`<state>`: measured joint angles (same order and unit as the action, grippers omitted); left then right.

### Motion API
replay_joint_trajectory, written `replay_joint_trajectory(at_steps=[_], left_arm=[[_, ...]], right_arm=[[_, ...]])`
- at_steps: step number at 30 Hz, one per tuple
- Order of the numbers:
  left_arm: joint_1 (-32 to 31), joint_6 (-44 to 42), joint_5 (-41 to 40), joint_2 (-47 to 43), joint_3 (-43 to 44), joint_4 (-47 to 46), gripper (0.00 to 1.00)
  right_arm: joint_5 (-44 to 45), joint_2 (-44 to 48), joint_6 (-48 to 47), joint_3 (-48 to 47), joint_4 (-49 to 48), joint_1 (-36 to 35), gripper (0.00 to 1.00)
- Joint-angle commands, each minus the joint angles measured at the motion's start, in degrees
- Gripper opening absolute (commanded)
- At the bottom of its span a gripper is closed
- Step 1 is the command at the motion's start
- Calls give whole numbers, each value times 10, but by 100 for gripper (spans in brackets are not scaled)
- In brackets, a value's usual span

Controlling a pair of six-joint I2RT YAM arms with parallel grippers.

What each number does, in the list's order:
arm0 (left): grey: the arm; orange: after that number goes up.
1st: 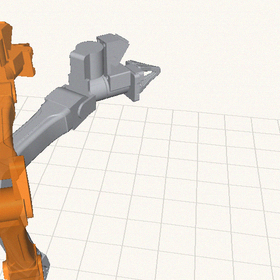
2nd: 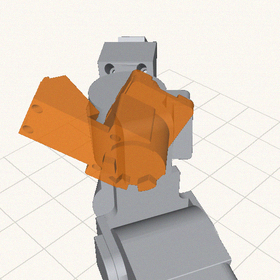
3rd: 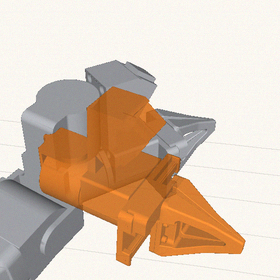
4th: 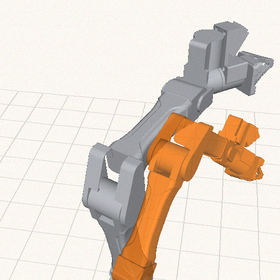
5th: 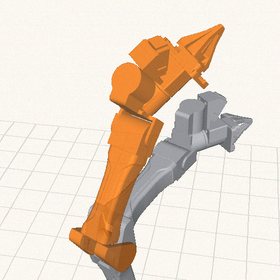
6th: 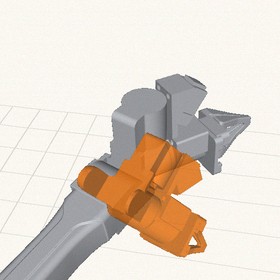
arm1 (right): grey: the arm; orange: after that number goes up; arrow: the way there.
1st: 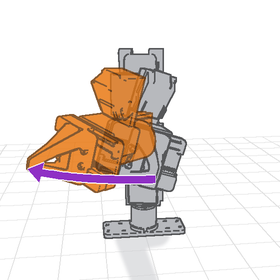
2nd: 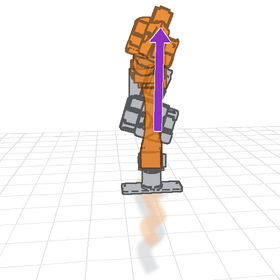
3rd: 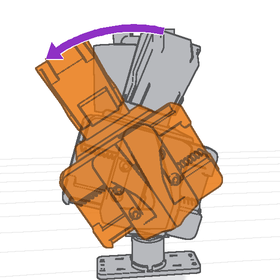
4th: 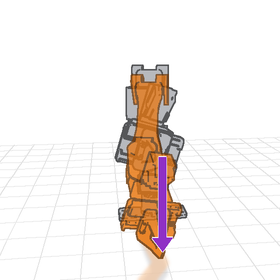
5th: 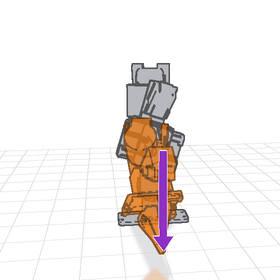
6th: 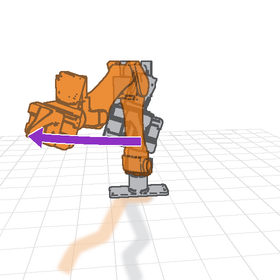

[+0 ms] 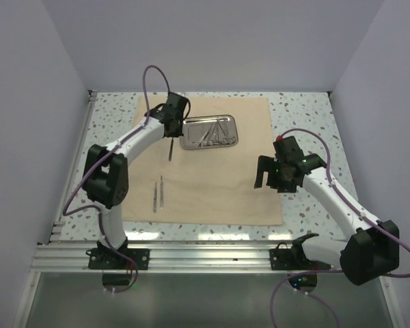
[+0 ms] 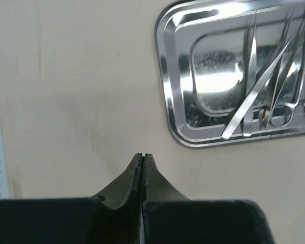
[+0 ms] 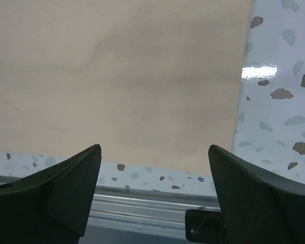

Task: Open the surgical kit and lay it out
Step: Place the medical item in the surgical kit.

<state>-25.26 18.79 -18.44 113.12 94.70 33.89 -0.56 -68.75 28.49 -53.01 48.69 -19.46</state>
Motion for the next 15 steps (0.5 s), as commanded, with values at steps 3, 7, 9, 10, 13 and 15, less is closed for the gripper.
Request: replay_joint_trajectory(at_steps=[3, 7, 9, 10, 13, 15], left_arm=[[-15, 34, -12, -142, -178, -51, 0], [-23, 69, -17, -214, -262, -43, 0], [-27, 83, -16, -235, -308, -42, 0], [-30, 95, -13, -255, -322, -44, 0], [-39, 120, -15, -280, -369, -45, 0], [-45, 129, -20, -291, -398, -46, 0]], right_arm=[[-23, 21, 6, 19, -25, 2, 90], [-35, 28, 10, 28, -33, 2, 90], [-39, 34, 12, 34, -38, 2, 90], [-41, 37, 12, 38, -40, 1, 90], [-46, 47, 12, 52, -41, 1, 89], [-48, 54, 14, 58, -41, 1, 89]])
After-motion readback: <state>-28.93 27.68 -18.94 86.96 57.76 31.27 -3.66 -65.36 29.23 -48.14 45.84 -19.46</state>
